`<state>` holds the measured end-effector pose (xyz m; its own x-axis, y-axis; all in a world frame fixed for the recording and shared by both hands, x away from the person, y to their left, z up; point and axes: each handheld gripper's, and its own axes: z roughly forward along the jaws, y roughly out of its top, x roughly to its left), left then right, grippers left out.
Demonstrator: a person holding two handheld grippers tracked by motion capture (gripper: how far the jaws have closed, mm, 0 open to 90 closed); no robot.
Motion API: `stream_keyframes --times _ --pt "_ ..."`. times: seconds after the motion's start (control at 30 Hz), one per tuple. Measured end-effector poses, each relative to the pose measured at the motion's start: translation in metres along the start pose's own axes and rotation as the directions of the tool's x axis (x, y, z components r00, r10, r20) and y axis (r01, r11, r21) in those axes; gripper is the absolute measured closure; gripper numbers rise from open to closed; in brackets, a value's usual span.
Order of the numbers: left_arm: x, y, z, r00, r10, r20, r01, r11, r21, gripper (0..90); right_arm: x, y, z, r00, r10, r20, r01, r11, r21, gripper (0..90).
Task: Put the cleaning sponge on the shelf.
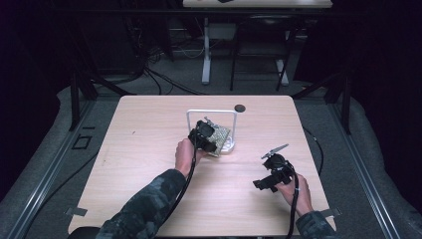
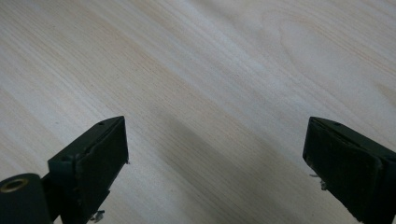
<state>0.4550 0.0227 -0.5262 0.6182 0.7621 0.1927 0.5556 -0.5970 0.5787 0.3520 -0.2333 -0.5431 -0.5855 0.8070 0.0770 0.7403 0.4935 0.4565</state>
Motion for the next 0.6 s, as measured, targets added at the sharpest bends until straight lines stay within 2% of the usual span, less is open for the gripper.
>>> stream_keyframes --times 0.3,0.43,0.6 --pt "-0.001 0.002 -0.015 0.9994 0.021 0.028 -0.021 0.9993 -0.03 33.0 0.0 0.0 0.0 1.0 0.0 0.003 0.0 1.0 -0.001 6.2" --pt "-0.001 0.002 -0.029 0.9975 0.031 0.063 -0.028 0.9983 -0.052 29.6 0.0 0.0 0.0 1.0 -0.001 0.007 0.001 1.0 -0.003 6.2" --pt "-0.001 0.003 -0.05 0.9943 0.064 0.085 -0.057 0.9954 -0.077 24.9 0.0 0.0 -0.001 1.0 -0.001 0.007 0.001 1.0 -0.008 6.2"
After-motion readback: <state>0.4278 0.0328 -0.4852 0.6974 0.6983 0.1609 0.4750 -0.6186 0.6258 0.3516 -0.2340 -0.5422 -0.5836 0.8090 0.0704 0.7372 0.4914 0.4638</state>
